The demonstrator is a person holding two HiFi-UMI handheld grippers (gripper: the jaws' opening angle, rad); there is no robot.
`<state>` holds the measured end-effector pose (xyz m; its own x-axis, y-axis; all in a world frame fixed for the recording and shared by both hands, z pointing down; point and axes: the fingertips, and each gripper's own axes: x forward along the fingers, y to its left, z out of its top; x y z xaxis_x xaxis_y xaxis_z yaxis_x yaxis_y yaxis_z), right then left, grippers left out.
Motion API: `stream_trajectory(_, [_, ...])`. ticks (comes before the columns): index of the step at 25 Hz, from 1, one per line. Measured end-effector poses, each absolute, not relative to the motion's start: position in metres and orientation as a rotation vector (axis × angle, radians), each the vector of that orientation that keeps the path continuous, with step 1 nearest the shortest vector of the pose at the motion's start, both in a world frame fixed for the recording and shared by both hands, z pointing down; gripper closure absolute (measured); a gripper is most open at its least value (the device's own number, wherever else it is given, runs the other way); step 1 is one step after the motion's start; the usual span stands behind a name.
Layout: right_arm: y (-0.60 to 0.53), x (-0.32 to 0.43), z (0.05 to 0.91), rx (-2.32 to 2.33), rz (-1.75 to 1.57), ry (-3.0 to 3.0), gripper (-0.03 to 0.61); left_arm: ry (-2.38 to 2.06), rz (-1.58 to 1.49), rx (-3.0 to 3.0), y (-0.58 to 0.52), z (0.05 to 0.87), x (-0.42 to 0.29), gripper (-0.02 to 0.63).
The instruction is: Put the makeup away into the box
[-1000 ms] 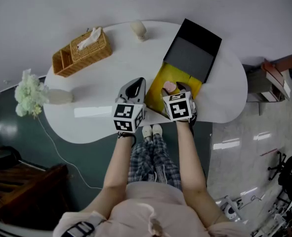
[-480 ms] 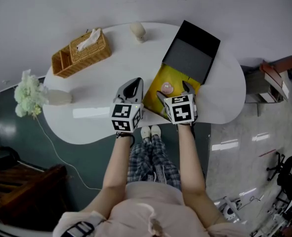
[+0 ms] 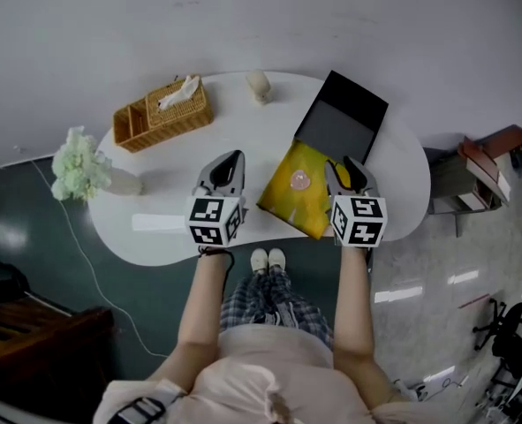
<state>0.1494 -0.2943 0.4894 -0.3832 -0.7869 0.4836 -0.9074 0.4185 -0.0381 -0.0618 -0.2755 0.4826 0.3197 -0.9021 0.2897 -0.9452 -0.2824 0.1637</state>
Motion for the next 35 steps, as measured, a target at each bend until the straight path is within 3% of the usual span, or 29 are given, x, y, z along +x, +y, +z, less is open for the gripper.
stream_trajectory(3, [-0.295, 0.165, 0.458, 1.526, 0.341, -2.334, 0.464, -1.710, 0.168, 2.295, -0.272, 0.458, -0.075, 0.588])
stream_trajectory(14, [-0.286, 0.204, 0.370, 1.746, 0.093, -2.451, 0.560, -1.855, 0.086, 2.333, -0.255, 0.393, -0.105, 0.588])
stream_trajectory(35, [-0.273, 0.215, 0.361, 1.754, 0.020, -2.501, 0.561, -1.904, 0.071, 2.332, -0.248, 0.377, -0.119, 0.588])
